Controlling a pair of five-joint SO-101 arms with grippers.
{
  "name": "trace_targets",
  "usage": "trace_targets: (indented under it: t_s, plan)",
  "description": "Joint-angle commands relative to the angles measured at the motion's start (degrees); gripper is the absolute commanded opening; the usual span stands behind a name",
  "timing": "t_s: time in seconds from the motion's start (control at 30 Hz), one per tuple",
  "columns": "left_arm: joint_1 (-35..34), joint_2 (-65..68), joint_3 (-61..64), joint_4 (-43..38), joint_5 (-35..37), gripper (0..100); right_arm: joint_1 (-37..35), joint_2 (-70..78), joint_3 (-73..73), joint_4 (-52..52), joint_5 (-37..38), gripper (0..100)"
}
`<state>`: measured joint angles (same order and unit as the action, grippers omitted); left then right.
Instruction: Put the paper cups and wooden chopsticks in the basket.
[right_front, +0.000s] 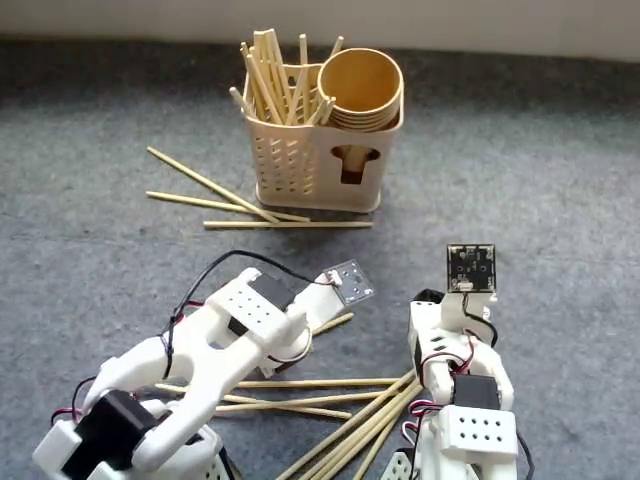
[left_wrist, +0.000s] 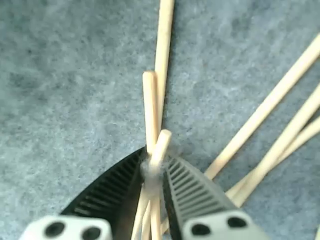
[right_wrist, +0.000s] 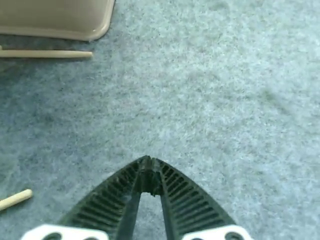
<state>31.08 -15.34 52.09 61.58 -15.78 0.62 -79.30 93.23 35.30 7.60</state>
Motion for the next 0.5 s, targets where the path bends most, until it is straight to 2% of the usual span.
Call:
trace_targets:
  t_s: [0.0, 0.47]
  plan:
    - [-1.01, -4.26, -0.92, 0.09, 0.62, 1, 0.13, -0.66, -0.13, -1.45, 0.09, 0.6]
    - [-1.10, -10.59, -1.89, 1.41, 0.70, 1, 0.13, -0.66, -0.13, -1.45, 0.09, 0.6]
